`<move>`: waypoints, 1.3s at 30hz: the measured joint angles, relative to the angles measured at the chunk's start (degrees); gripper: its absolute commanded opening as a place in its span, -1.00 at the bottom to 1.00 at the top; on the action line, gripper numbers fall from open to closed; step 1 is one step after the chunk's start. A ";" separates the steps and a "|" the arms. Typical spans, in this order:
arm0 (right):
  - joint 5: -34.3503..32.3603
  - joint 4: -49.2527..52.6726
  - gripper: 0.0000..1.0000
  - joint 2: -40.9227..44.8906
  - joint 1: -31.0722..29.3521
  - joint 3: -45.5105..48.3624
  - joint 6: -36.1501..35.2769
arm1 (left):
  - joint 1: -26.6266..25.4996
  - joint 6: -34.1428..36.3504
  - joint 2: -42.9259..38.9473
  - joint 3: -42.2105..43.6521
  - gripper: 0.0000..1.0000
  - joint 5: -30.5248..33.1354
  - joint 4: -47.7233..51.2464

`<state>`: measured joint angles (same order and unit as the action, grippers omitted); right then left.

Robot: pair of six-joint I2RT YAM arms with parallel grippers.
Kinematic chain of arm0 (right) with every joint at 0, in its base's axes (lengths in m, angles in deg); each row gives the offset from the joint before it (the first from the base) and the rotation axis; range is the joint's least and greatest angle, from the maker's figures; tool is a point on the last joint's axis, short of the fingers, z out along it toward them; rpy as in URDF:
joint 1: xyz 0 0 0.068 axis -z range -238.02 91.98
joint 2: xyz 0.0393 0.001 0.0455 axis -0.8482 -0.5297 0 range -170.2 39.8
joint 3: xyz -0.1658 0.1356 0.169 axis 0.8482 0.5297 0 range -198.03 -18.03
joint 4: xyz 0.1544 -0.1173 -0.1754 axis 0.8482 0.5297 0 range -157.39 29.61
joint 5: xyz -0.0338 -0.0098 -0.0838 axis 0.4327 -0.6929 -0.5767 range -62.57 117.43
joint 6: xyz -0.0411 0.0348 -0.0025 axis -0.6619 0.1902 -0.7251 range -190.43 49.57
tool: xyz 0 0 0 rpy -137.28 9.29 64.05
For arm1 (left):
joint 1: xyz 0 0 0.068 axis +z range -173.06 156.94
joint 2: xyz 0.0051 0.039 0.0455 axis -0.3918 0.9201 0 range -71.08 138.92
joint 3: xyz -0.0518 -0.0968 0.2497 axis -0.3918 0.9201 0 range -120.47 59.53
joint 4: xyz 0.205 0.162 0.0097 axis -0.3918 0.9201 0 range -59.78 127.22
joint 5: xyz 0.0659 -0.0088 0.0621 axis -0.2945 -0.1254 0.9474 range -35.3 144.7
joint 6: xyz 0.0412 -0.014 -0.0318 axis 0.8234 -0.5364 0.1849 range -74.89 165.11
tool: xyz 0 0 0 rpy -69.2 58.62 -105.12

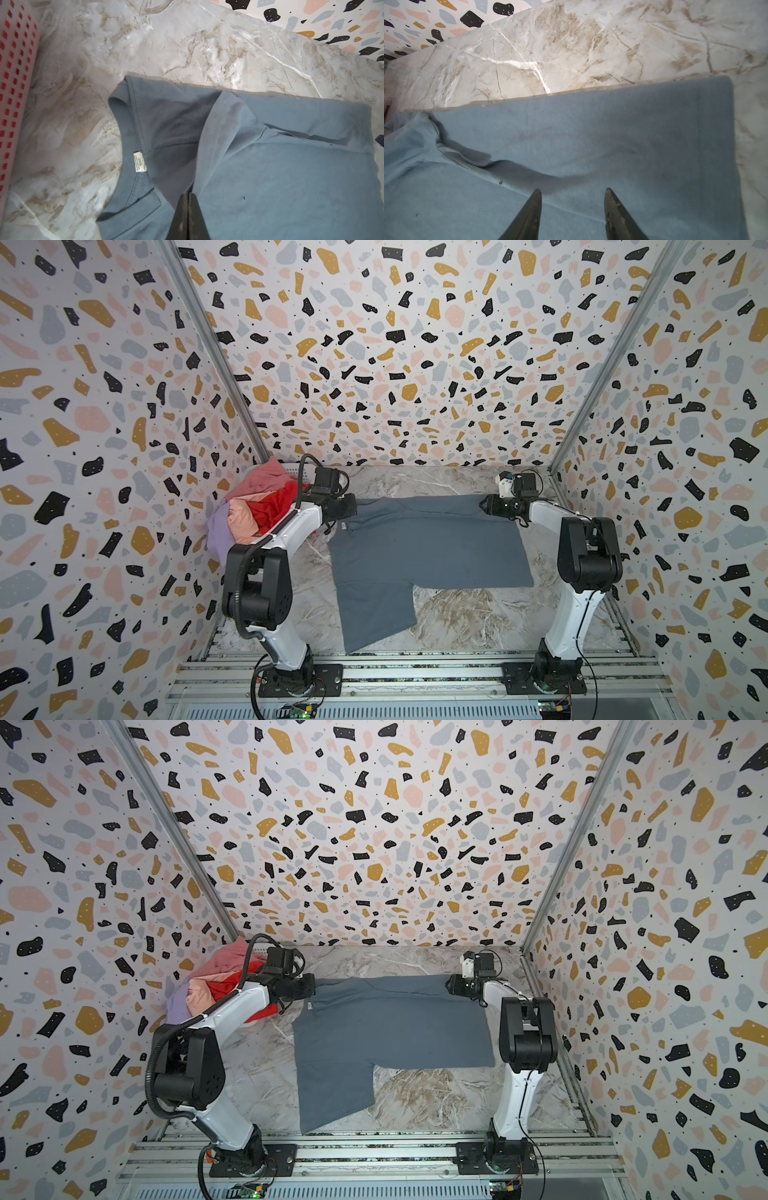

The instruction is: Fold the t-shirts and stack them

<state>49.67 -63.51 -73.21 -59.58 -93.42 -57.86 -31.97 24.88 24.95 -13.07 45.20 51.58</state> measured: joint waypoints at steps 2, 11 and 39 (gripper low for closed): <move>-0.07 -0.31 -0.01 0.87 0.00 1.22 0.00 | -0.11 -0.37 -1.86 0.98 -1.00 -0.72 0.11; -0.76 -1.05 -0.01 3.48 0.00 6.25 0.42 | -0.17 -0.04 -7.34 5.46 -1.00 -1.60 2.21; -3.19 -1.11 -0.01 4.98 0.00 9.51 1.14 | -8.02 1.27 20.61 -18.82 -0.10 -1.99 2.73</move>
<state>46.48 -64.63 -68.23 -59.58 -83.91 -56.72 -39.99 26.15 45.56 -31.89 43.21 54.32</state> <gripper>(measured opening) 0.494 0.420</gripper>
